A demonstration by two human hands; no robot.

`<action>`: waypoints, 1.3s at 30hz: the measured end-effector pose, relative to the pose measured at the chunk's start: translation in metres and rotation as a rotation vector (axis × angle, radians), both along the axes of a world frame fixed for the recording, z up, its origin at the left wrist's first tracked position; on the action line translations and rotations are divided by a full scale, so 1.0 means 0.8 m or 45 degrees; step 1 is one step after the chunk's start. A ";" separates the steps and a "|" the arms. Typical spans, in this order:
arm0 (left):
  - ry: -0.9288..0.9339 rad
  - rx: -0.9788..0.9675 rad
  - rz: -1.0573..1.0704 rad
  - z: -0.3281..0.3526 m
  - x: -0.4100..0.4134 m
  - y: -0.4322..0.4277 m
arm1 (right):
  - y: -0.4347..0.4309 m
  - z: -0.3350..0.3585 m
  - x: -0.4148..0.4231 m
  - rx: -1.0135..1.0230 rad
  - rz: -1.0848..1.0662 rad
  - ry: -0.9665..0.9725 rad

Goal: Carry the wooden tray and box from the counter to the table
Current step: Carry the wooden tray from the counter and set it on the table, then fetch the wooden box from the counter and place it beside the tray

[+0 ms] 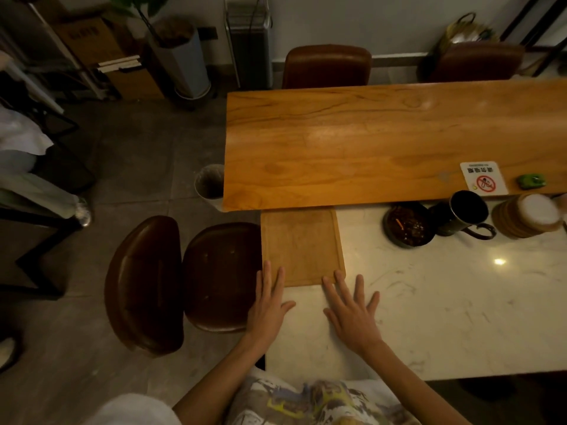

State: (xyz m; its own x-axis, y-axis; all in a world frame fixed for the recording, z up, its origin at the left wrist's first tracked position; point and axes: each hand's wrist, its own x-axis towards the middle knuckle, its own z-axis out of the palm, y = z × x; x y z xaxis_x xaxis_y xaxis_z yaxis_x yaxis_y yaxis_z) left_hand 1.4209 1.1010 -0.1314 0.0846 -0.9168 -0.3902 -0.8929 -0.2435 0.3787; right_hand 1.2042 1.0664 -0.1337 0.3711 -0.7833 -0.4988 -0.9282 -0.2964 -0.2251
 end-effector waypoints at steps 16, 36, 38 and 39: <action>0.006 0.016 -0.051 0.001 0.009 0.005 | 0.006 0.025 0.020 -0.016 -0.105 0.065; 0.644 -0.256 0.422 0.111 0.286 0.204 | 0.209 0.095 0.210 0.119 -0.921 -1.152; 0.641 -0.259 0.351 0.117 0.344 0.199 | 0.202 0.103 0.260 0.160 -0.808 -1.157; 0.639 -0.263 0.318 0.120 0.375 0.190 | 0.191 0.110 0.289 0.164 -0.771 -1.152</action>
